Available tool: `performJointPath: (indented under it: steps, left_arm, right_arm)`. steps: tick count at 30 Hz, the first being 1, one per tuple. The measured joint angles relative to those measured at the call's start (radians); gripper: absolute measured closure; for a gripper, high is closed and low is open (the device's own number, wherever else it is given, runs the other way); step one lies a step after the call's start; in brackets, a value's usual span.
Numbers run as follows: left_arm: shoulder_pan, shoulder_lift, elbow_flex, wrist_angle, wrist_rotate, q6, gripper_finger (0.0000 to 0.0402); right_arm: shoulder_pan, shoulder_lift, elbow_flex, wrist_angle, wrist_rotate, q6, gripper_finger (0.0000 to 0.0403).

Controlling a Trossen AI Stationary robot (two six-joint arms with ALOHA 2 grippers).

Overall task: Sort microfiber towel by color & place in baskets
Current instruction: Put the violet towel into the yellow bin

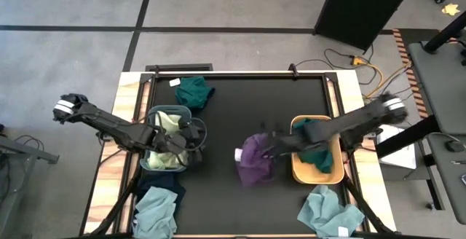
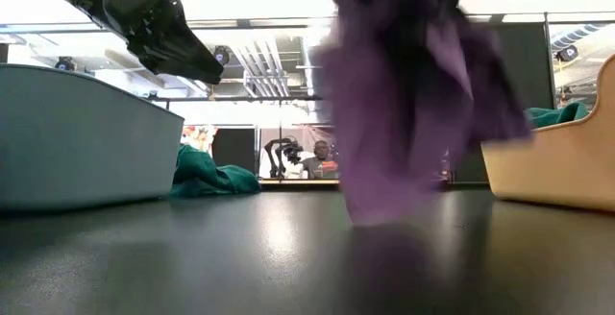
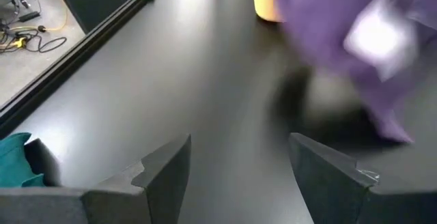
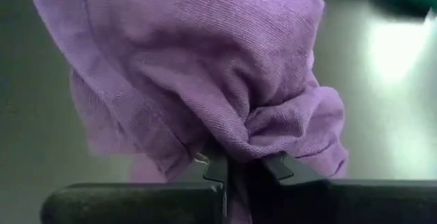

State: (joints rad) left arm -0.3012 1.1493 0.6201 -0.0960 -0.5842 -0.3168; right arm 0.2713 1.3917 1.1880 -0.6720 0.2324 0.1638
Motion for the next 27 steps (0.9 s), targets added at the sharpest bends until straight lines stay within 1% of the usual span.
performJointPath:
  steps: [2, 4, 9, 12, 15, 18, 21, 24, 27]
  left_arm:
    - [0.000, 0.005, 0.000, 0.000, 0.000, -0.001, 0.0171]
    - [0.000, 0.009, 0.000, 0.000, 0.000, -0.002, 0.0171]
    - [0.000, 0.010, 0.000, 0.000, 0.000, -0.003, 0.0171]
    - [0.000, 0.009, 0.000, 0.000, 0.000, -0.003, 0.0171]
    - [0.000, 0.008, 0.000, 0.000, 0.000, -0.003, 0.0171]
    - [0.000, 0.008, 0.000, 0.001, -0.001, 0.001, 0.0171]
    - [0.000, 0.008, 0.000, 0.010, -0.001, 0.010, 0.0171]
    - [0.000, 0.008, 0.000, 0.016, -0.006, 0.011, 0.0171]
    - [0.000, 0.008, 0.000, 0.017, -0.008, 0.011, 0.0171]
  right_arm:
    - [0.005, -0.115, 0.003, -0.014, -0.008, 0.034, 0.0385]
    - [0.008, -0.220, 0.003, -0.067, -0.004, 0.069, 0.0386]
    - [0.008, -0.451, 0.003, -0.304, -0.006, 0.199, 0.0385]
    - [0.008, -0.557, -0.001, -0.471, -0.016, 0.306, 0.0384]
    - [0.008, -0.628, -0.031, -0.595, -0.085, 0.425, 0.0385]
    - [0.008, -0.654, -0.086, -0.688, -0.138, 0.501, 0.0385]
    - [0.008, -0.648, -0.171, -0.707, -0.174, 0.549, 0.0385]
    - [0.008, -0.601, -0.277, -0.634, -0.234, 0.618, 0.0385]
    - [0.008, -0.528, -0.380, -0.484, -0.314, 0.683, 0.0384]
